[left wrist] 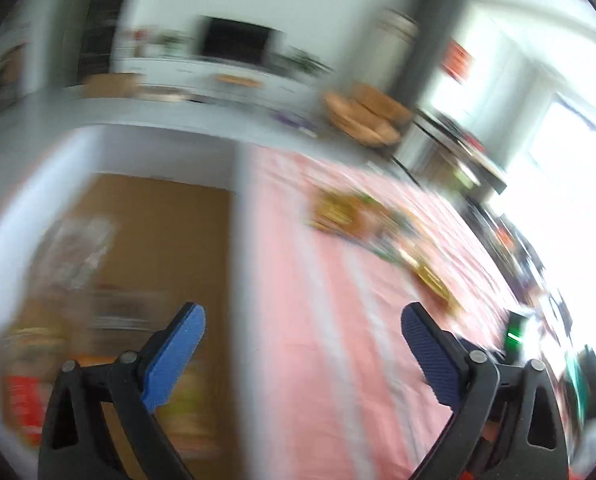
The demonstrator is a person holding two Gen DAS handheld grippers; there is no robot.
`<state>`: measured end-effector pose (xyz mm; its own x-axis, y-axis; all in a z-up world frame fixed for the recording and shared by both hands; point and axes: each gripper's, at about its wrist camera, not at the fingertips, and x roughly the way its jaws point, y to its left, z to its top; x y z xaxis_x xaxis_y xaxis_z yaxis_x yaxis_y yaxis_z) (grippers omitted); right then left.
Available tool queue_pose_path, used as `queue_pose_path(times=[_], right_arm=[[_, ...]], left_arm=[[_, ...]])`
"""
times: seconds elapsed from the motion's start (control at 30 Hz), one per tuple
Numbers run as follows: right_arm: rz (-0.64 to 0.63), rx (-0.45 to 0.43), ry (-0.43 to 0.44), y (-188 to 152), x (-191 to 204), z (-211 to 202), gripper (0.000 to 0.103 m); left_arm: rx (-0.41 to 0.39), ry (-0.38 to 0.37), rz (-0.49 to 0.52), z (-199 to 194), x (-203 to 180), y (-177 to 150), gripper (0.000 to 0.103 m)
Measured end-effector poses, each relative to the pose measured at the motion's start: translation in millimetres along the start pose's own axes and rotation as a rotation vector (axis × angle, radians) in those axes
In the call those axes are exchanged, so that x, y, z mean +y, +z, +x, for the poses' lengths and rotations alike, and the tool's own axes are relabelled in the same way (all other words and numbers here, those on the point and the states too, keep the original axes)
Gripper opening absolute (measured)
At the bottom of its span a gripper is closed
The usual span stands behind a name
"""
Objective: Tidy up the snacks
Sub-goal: 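Return both open grippers from the box to above the table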
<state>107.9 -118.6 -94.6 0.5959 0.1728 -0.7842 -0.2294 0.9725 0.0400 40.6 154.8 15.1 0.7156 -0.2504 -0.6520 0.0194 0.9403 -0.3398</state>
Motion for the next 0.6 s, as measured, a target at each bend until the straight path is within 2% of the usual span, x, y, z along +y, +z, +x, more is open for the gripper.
queue_pose_path(times=[0.1,0.17,0.2,0.3,0.37,0.43,0.5,0.53,0.6], right_arm=[[0.043,0.000,-0.102,-20,-36,15,0.091],[0.116,0.024,-0.132,-18,-55,23,0.091],[0.145,0.022,-0.136,-20,-65,22,0.091],[0.179,0.035,-0.221,-15,-79,35,0.091],[0.221,0.041,-0.204,-18,-90,29,0.091],[0.242,0.037,-0.226,-22,-96,21,0.091],[0.265,0.031,-0.234,-21,-102,23,0.091],[0.274,0.028,-0.244,-19,-107,25,0.091],[0.293,0.020,-0.263,-14,-118,30,0.091]], left_arm=[[0.137,-0.090,0.120,53,-65,-13,0.100],[0.179,-0.104,0.143,82,-88,-21,0.100],[0.193,-0.086,0.150,99,-93,-27,0.100],[0.226,0.004,0.153,152,-101,-42,0.100],[0.231,0.082,0.156,179,-95,-52,0.100],[0.227,0.146,0.165,202,-89,-54,0.100],[0.184,0.205,0.218,203,-85,-58,0.100],[0.194,0.226,0.232,210,-85,-58,0.100],[0.192,0.227,0.261,213,-86,-56,0.103]])
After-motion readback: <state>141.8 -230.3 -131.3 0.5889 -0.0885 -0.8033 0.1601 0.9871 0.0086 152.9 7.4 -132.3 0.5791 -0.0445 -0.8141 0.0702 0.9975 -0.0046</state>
